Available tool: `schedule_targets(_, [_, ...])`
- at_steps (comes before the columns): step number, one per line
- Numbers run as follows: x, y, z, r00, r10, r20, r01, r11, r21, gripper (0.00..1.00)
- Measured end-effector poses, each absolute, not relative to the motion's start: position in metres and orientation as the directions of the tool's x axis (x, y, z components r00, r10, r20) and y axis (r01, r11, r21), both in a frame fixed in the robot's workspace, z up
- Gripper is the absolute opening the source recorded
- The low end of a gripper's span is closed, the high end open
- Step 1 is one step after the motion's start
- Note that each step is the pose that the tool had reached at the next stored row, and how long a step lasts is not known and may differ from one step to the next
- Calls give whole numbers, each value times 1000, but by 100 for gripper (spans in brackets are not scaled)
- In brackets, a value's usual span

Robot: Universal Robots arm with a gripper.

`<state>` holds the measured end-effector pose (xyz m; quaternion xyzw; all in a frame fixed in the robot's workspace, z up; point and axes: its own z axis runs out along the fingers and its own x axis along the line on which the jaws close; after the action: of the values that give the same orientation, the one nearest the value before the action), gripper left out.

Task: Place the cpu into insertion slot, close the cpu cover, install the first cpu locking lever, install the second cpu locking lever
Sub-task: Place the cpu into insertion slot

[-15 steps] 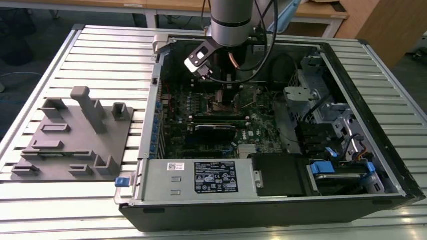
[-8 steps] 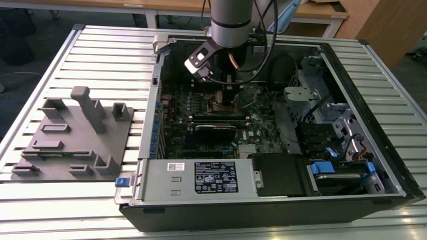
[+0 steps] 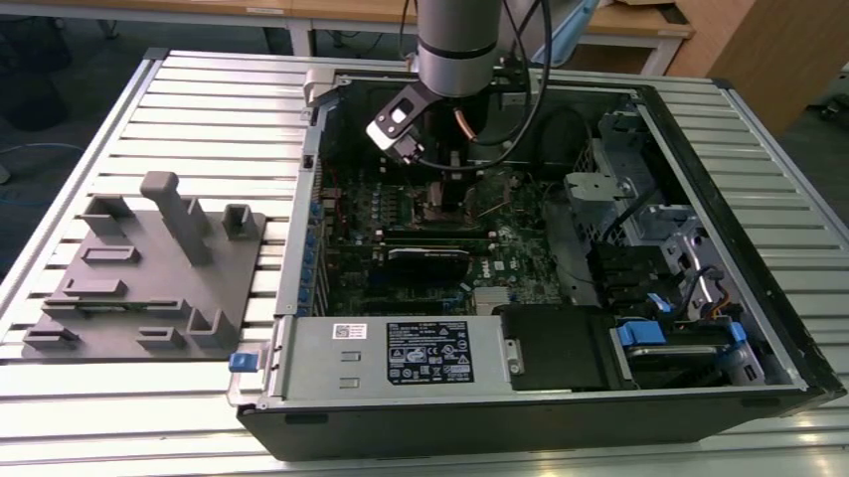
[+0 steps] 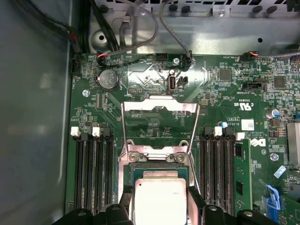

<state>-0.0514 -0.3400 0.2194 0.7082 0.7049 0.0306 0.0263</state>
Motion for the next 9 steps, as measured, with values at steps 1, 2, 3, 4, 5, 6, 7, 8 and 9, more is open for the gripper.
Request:
schedule_targets(1, [-52,-340,219,3,1000,6,997,-4,80,54])
schedule_targets(2, [-52,-340,219,3,1000,6,997,-3,80,54])
schedule_targets(3, [-53,-340,218,3,1000,6,997,-3,80,54])
schedule_targets(4, [-53,-340,217,3,1000,6,997,-3,80,54])
schedule_targets(5, [-53,-340,217,3,1000,6,997,-3,80,54])
schedule_targets(6, [-53,-340,216,3,1000,6,997,-3,80,54])
schedule_targets(7, [-53,-340,216,3,1000,6,997,-3,80,54])
schedule_targets(8, [-53,-340,216,3,1000,6,997,-3,80,54])
schedule_targets(9, [-53,-340,216,3,1000,6,997,-3,80,54])
